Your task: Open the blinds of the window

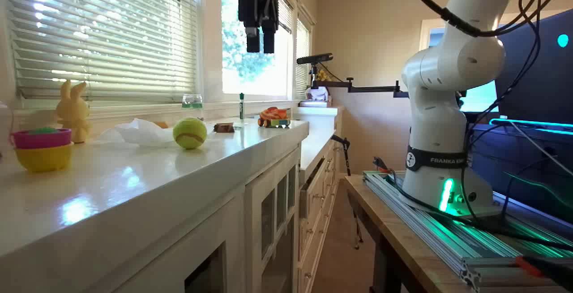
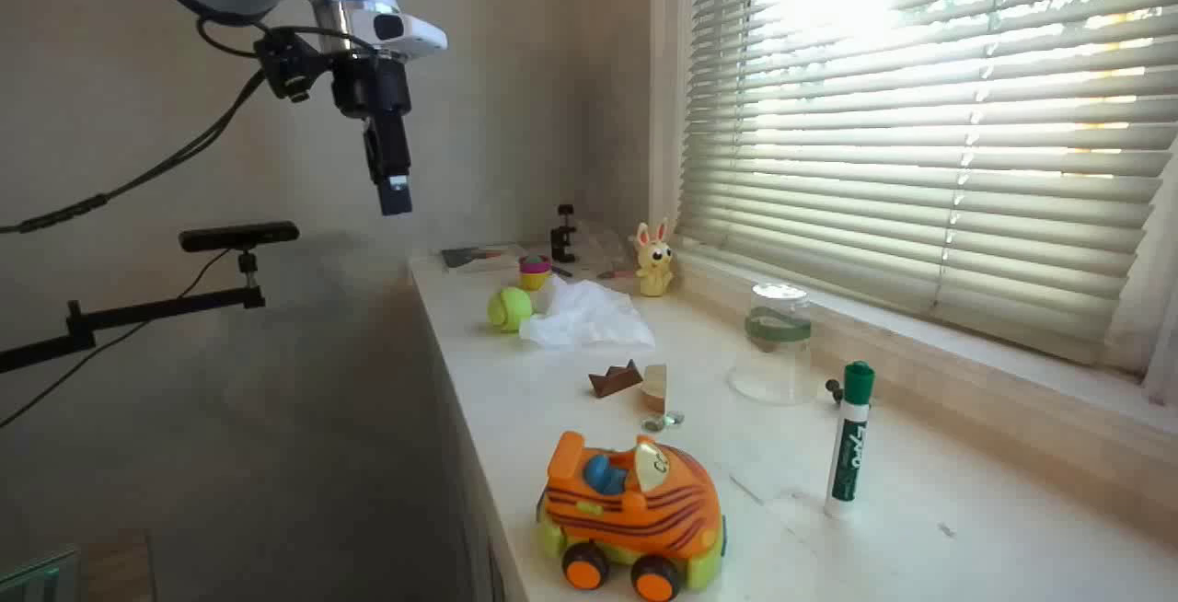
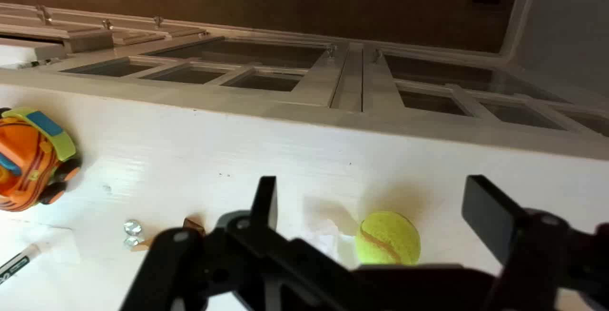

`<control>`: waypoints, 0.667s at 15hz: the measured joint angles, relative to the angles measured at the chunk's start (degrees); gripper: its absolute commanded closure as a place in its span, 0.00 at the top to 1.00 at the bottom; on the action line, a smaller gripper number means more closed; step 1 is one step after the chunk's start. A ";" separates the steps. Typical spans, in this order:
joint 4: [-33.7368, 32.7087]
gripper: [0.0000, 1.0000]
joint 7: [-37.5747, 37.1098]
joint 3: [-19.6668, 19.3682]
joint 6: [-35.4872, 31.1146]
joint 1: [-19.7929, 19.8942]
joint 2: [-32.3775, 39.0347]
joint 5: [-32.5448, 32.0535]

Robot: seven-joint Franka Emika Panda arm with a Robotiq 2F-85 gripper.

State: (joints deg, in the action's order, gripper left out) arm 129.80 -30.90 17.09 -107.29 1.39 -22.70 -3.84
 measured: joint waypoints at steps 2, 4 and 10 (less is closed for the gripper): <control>0.00 1.00 0.00 0.00 -0.01 0.00 0.00 0.00; 0.00 1.00 0.00 0.00 -0.01 0.00 0.00 0.00; 0.00 1.00 0.00 -1.24 -0.18 -0.28 0.03 0.00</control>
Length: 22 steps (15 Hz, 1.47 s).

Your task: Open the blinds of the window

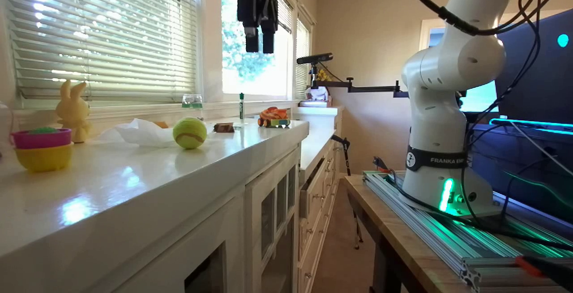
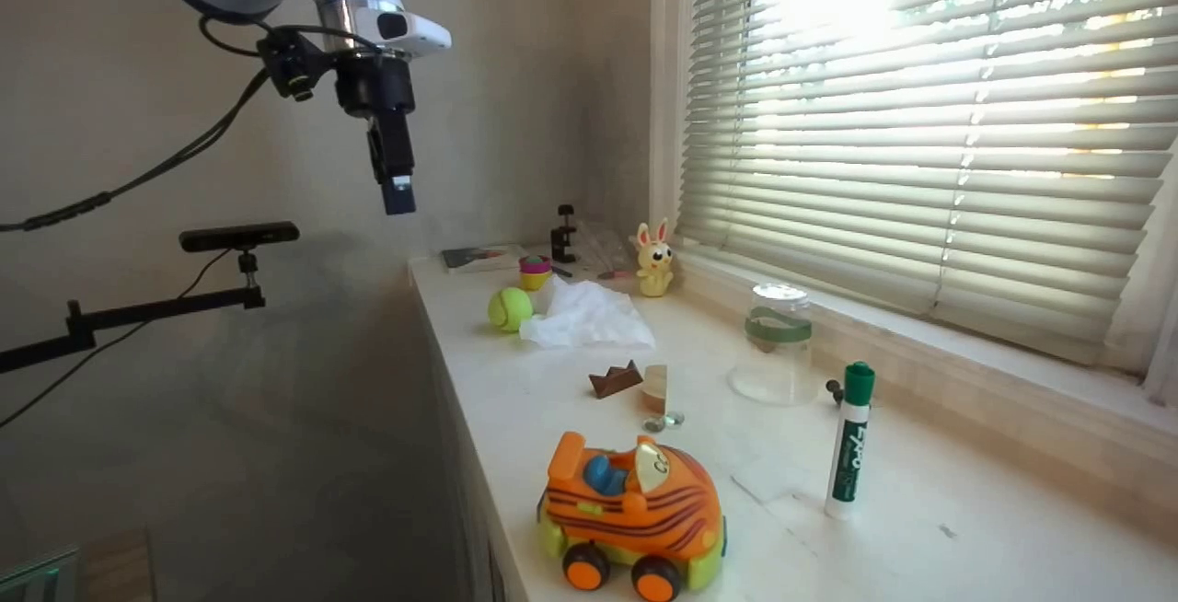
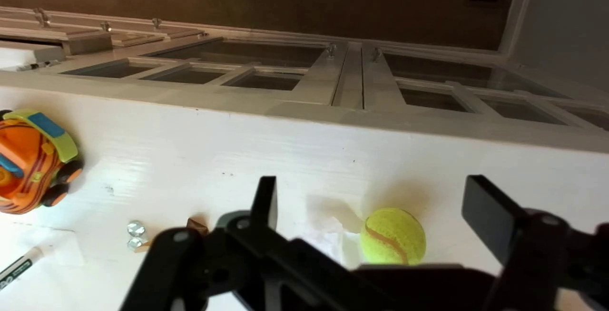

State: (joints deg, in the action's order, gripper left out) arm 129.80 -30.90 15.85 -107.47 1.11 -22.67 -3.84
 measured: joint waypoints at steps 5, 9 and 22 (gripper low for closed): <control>-2.10 1.00 -0.47 -5.08 -5.75 2.88 2.85 -4.03; -8.48 1.00 -0.49 -8.55 -14.64 4.95 8.49 -7.74; -26.23 1.00 -0.48 -10.49 -23.48 3.08 20.10 -13.52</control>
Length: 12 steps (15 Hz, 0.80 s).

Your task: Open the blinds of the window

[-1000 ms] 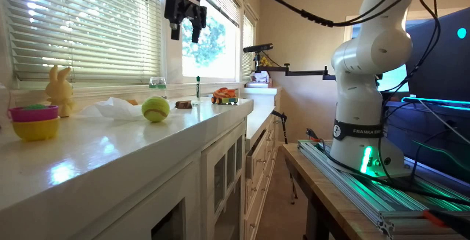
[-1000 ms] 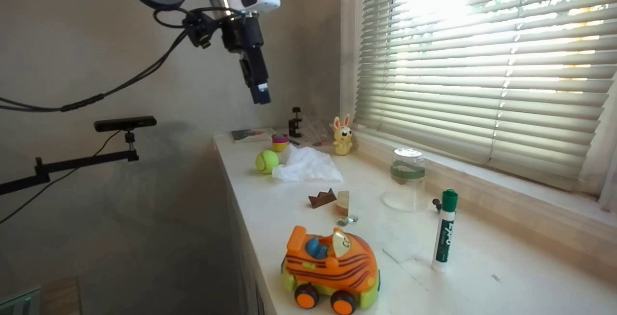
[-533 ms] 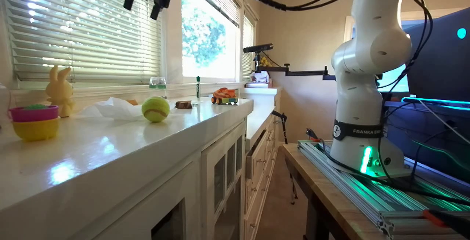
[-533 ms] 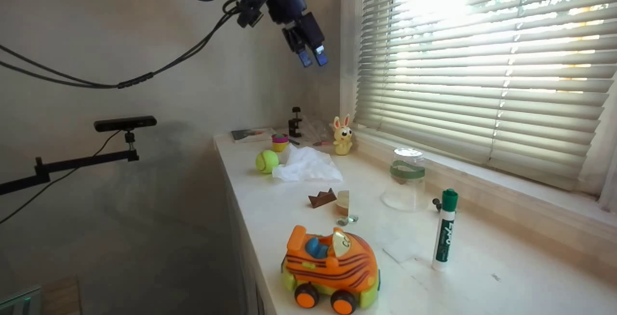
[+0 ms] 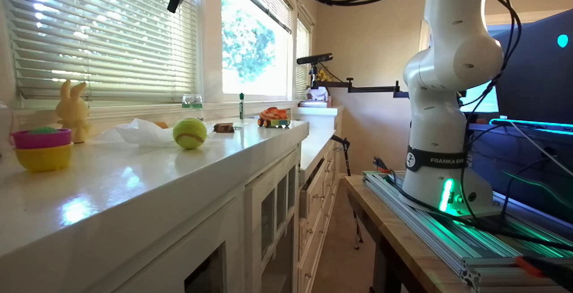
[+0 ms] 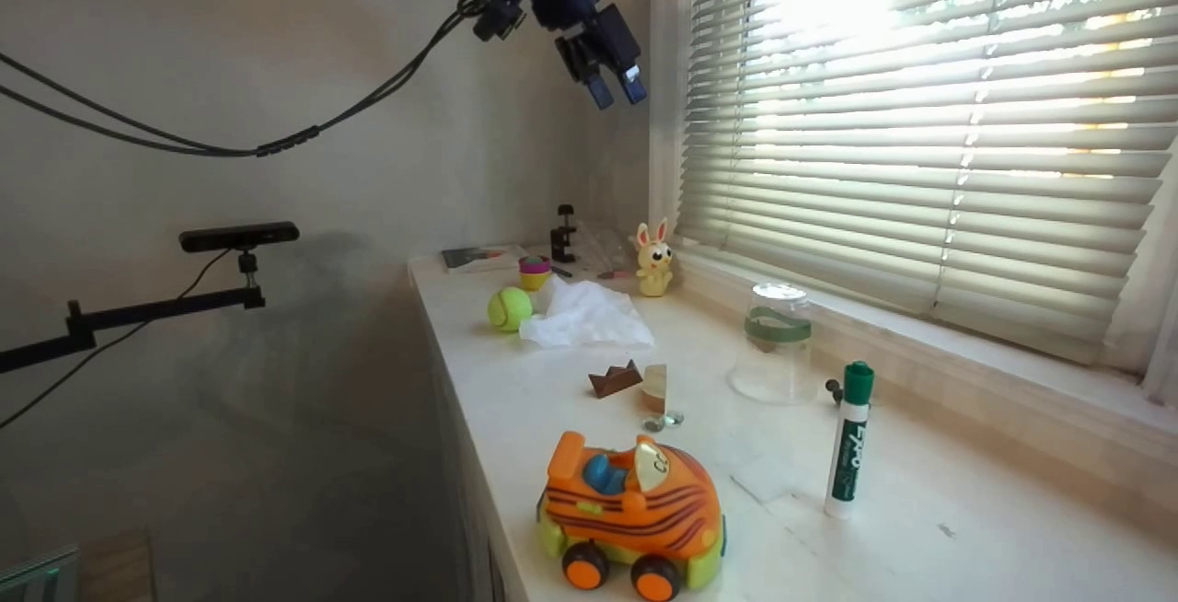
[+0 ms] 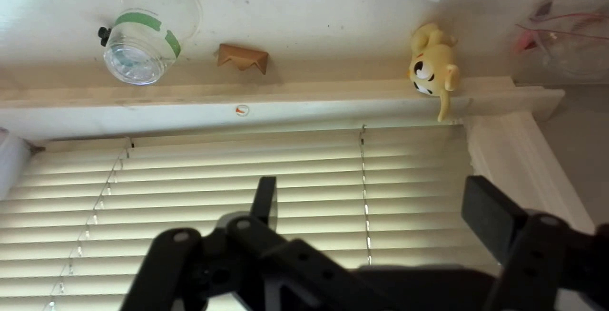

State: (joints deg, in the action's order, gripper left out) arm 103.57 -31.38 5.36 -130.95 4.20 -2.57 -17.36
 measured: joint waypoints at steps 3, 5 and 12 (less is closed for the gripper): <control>-0.37 1.00 0.25 -1.06 -1.67 -0.39 0.35 0.00; -1.55 1.00 1.09 -2.11 -5.06 -0.42 1.27 0.00; -12.67 1.00 7.67 -4.32 -12.96 -1.11 8.87 0.00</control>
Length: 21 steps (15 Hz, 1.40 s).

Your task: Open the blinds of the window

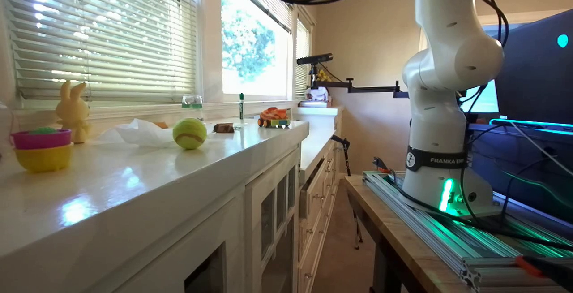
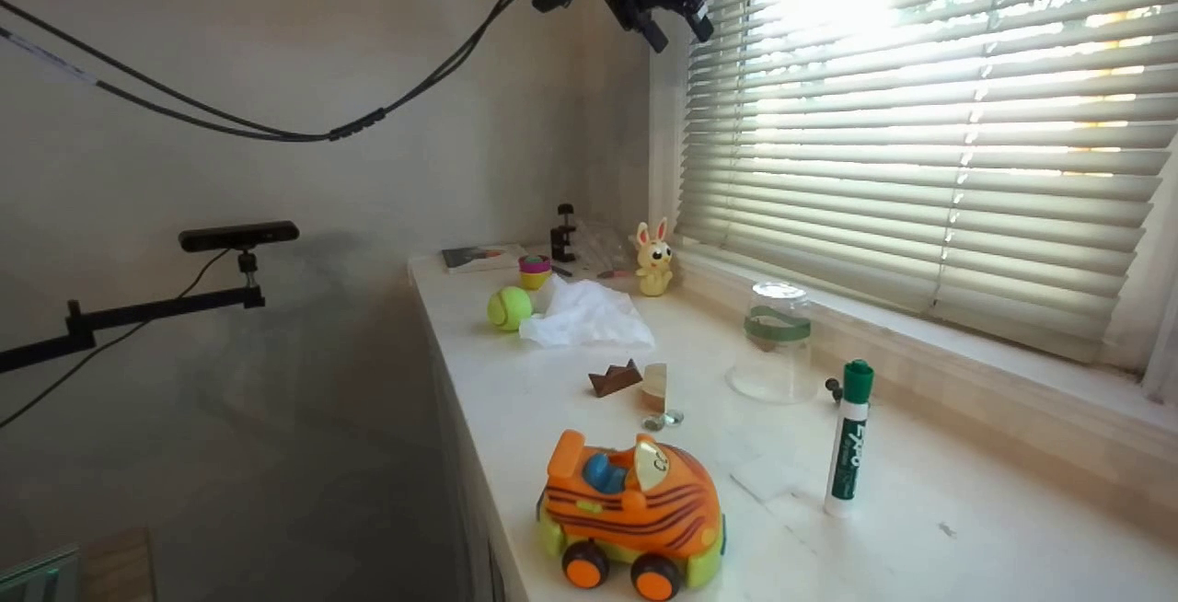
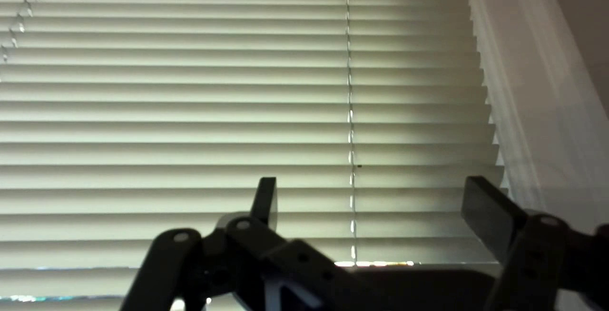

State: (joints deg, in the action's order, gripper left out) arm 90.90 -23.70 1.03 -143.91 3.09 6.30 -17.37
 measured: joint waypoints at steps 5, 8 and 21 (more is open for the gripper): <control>-10.09 1.00 4.59 -0.91 -0.59 -2.04 6.02 0.00; -15.88 1.00 7.56 -0.89 -1.91 -2.57 9.19 0.01; -26.70 1.00 16.19 -1.06 -10.88 -2.31 17.07 0.01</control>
State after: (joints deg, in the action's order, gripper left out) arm 64.20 -7.51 -0.03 -154.79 0.77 23.37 -17.36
